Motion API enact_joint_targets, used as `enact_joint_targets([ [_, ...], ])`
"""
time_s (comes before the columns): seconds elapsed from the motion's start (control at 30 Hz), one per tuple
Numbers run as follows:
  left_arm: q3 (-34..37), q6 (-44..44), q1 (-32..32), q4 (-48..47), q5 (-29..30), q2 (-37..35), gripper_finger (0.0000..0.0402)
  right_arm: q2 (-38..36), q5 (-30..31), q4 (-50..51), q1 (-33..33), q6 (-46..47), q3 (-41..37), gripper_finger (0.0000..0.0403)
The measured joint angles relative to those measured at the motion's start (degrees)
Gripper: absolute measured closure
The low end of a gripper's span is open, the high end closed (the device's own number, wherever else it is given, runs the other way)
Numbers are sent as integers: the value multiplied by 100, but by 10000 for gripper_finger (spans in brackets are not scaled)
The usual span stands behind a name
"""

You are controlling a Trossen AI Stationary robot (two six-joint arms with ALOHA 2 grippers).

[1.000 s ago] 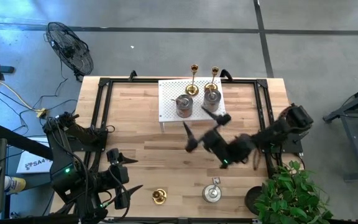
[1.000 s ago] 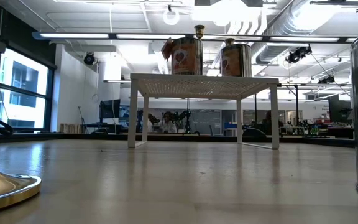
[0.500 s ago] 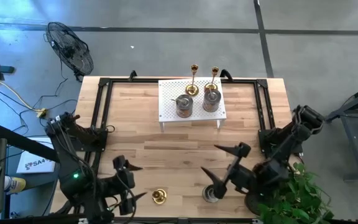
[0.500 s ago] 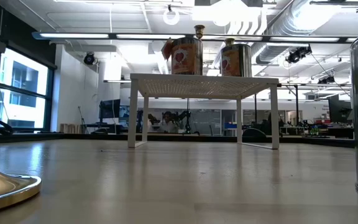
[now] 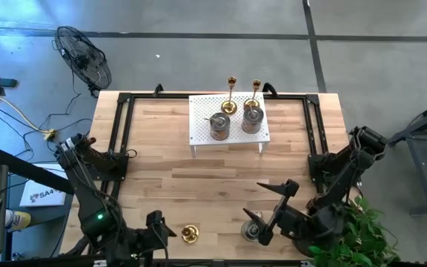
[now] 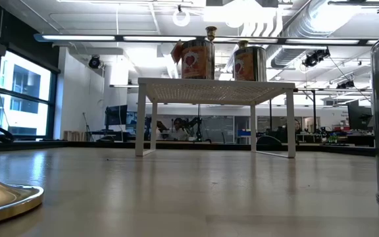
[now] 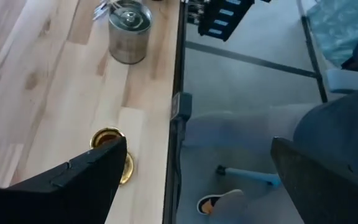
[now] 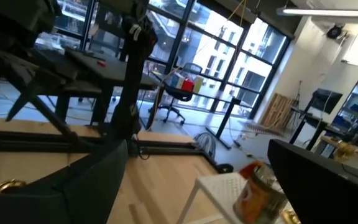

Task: Pick & Place candle stick holders
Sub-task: Put the gold candle holder on the shelf

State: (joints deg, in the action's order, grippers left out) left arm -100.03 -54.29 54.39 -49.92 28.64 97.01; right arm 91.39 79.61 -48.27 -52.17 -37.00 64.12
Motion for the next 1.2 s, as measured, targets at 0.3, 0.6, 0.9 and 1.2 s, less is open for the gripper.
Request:
enact_joint_targets([
  [0.3,83,-1265,-448,-1062,-165,0,9,2,-41,1523,-1,1830,0,22],
  [0.6,83,-1372,-1159,-1335,-1198,5,9,4,-263,1656,-1,2196,0,22],
  [0.9,80,-1418,-1427,-1547,-1814,319,9,7,-369,1659,1,2202,0,23],
  [1.2,71,-1004,-1427,-1550,-1888,759,9,9,-407,1763,1,2178,0,25],
])
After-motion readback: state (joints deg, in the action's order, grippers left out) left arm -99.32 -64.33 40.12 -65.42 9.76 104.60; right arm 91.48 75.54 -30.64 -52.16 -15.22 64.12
